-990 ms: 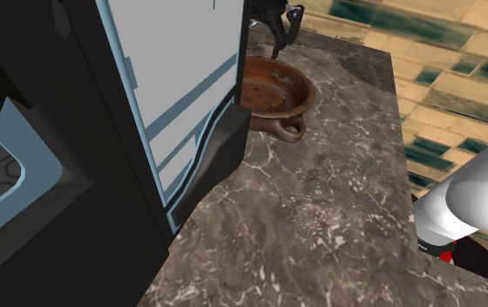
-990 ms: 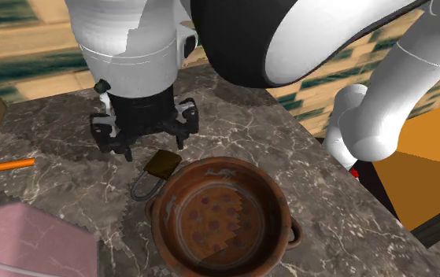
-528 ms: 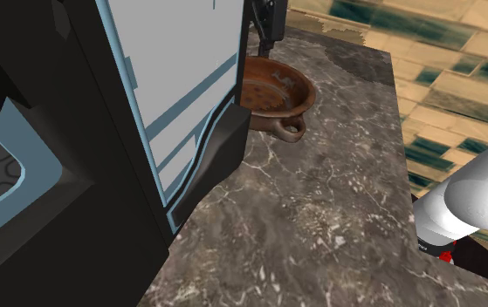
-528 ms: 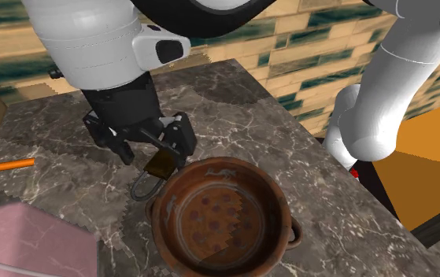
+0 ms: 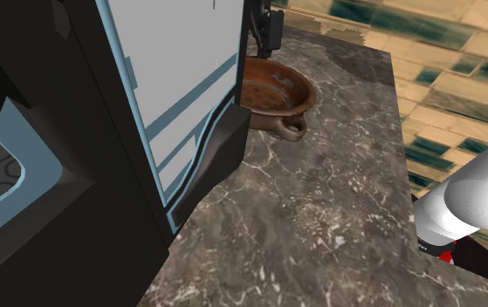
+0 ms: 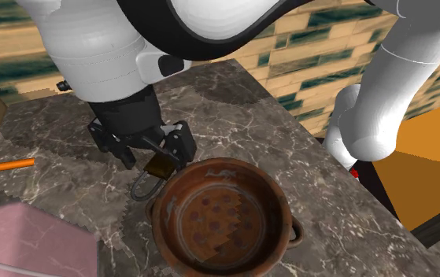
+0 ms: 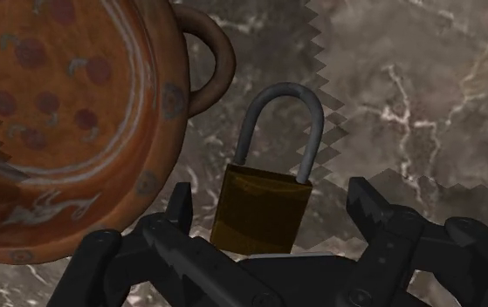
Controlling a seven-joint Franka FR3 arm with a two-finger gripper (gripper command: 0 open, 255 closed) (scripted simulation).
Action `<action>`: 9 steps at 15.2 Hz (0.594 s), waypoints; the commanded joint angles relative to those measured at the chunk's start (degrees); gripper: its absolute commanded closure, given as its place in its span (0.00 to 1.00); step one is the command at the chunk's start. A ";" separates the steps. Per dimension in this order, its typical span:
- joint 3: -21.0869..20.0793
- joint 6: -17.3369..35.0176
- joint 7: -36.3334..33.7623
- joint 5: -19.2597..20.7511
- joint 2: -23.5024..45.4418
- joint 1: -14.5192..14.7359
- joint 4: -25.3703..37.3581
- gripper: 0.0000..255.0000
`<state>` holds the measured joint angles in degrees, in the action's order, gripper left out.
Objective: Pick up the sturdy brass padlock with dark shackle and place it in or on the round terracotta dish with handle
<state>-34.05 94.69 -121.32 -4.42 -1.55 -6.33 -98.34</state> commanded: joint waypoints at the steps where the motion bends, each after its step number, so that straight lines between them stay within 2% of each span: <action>1: -0.15 0.09 -0.02 -0.14 0.02 0.15 -0.40 0.00; 2: -0.14 0.09 -0.02 -0.13 0.02 0.16 -0.40 0.00; 3: -0.14 0.05 -0.03 -0.10 0.08 0.16 -0.32 1.00; 9: -0.07 -0.05 0.10 -0.19 -0.09 0.10 -0.37 1.00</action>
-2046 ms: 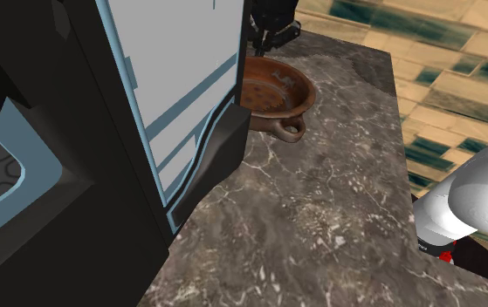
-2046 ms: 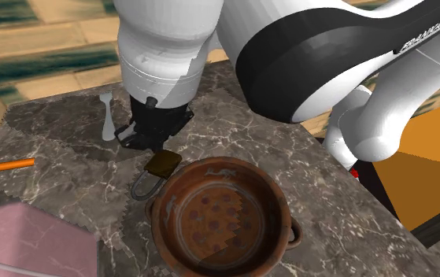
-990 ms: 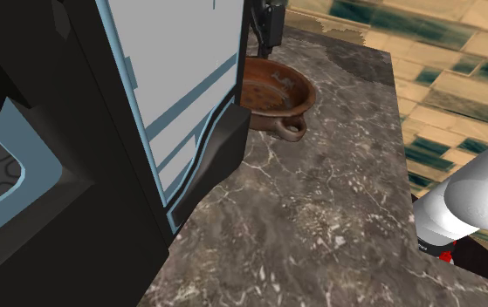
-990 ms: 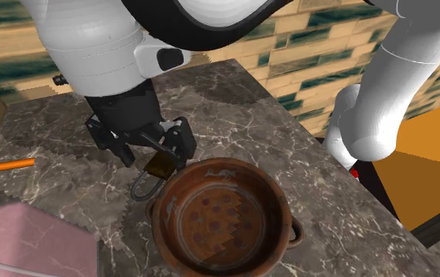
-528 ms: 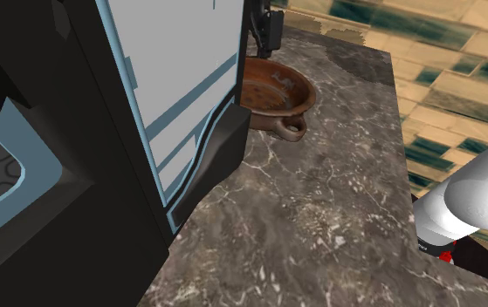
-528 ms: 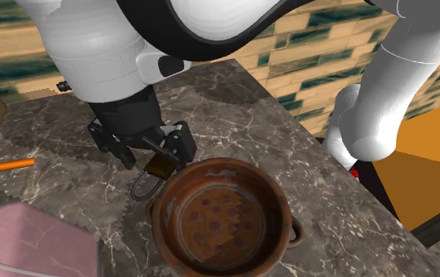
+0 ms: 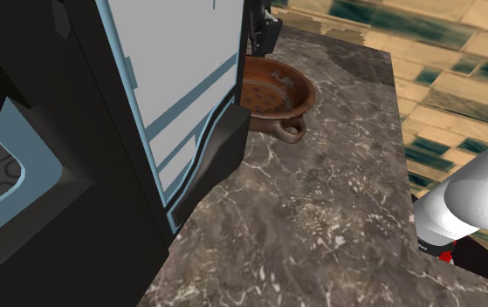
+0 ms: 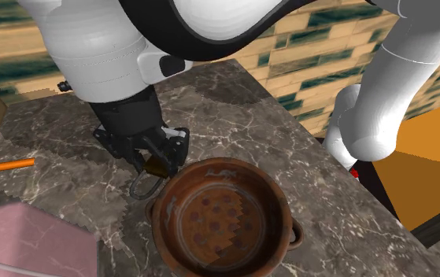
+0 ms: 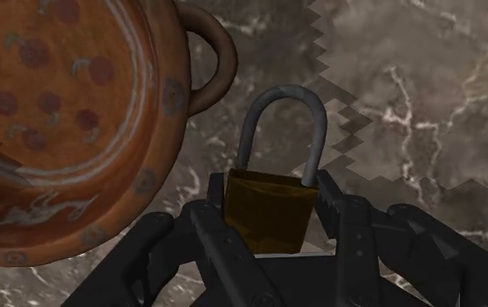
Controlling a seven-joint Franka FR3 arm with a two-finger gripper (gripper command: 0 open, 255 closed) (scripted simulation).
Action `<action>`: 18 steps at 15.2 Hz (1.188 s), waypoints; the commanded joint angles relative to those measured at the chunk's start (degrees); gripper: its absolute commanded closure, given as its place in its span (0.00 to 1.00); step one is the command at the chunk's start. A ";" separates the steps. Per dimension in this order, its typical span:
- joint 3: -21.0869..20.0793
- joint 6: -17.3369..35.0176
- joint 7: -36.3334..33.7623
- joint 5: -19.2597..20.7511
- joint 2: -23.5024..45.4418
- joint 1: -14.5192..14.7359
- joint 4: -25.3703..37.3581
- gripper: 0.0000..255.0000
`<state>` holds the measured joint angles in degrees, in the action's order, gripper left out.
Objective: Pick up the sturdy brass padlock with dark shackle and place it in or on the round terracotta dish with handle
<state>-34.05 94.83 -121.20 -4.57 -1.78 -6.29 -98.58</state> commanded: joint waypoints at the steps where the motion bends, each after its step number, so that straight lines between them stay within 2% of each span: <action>1: -0.06 -0.13 0.01 -0.11 0.01 0.05 -0.31 1.00; 3: -0.14 -0.05 -0.14 0.01 0.26 0.12 -0.16 1.00; 18: -0.77 -12.32 -2.24 1.93 3.76 0.78 15.11 1.00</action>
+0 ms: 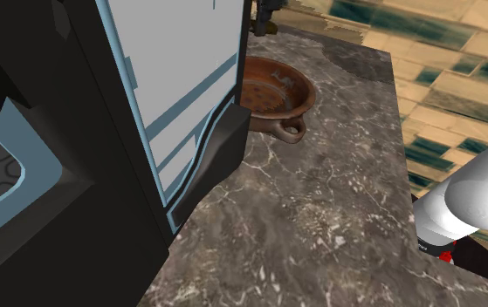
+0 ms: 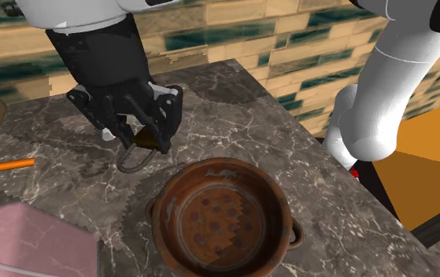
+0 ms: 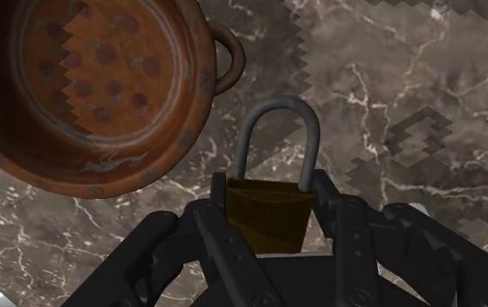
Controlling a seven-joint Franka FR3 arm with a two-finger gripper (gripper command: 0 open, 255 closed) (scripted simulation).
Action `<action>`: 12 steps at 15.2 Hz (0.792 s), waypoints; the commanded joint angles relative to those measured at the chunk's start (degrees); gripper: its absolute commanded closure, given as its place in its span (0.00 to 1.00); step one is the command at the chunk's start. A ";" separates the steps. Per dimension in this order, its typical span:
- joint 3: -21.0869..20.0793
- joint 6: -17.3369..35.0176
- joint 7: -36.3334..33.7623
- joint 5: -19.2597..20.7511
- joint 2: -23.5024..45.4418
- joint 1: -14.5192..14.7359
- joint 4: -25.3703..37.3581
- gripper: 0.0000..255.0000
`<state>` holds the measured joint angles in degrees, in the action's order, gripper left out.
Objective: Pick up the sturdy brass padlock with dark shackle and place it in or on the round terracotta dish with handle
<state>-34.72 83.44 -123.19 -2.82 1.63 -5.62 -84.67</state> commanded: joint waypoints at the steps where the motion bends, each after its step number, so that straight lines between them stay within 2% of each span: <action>1: -0.18 -1.81 -0.45 0.41 0.75 0.23 2.43 1.00; 8: -0.95 -8.27 -2.19 2.44 4.33 1.49 11.90 1.00; 12: -1.69 -6.77 -4.14 -1.78 -2.63 1.76 4.86 1.00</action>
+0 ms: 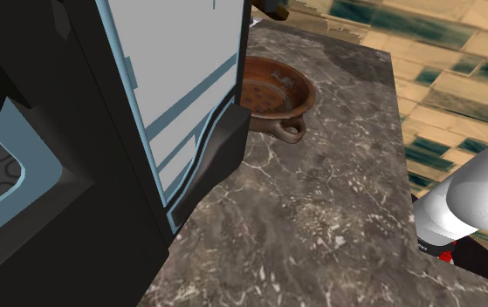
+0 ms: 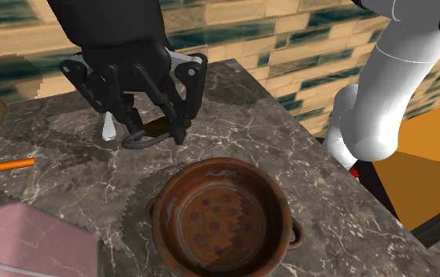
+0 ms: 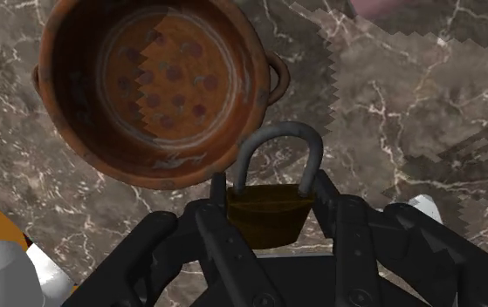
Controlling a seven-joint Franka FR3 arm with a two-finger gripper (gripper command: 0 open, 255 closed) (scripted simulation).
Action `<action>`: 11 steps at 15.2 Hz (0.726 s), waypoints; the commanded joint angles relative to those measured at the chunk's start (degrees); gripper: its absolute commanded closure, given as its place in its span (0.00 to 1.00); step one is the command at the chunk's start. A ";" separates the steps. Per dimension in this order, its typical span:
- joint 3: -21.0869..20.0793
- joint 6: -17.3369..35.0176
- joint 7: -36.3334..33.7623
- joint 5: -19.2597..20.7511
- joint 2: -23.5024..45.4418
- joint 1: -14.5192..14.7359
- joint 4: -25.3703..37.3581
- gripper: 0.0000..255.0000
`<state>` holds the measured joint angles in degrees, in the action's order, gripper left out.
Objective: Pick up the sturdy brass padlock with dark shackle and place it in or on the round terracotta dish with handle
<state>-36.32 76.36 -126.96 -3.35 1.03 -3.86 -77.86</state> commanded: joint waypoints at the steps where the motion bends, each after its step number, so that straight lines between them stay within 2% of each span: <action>1: -0.30 0.53 -0.92 -2.22 -3.59 0.20 -3.39 1.00; 6: -1.48 1.03 -4.16 -6.65 -10.47 1.82 -9.04 1.00; 11: -1.10 4.26 -3.34 -7.89 -12.80 2.00 -14.23 1.00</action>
<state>-37.53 79.94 -130.51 -11.00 -11.30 -1.88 -91.02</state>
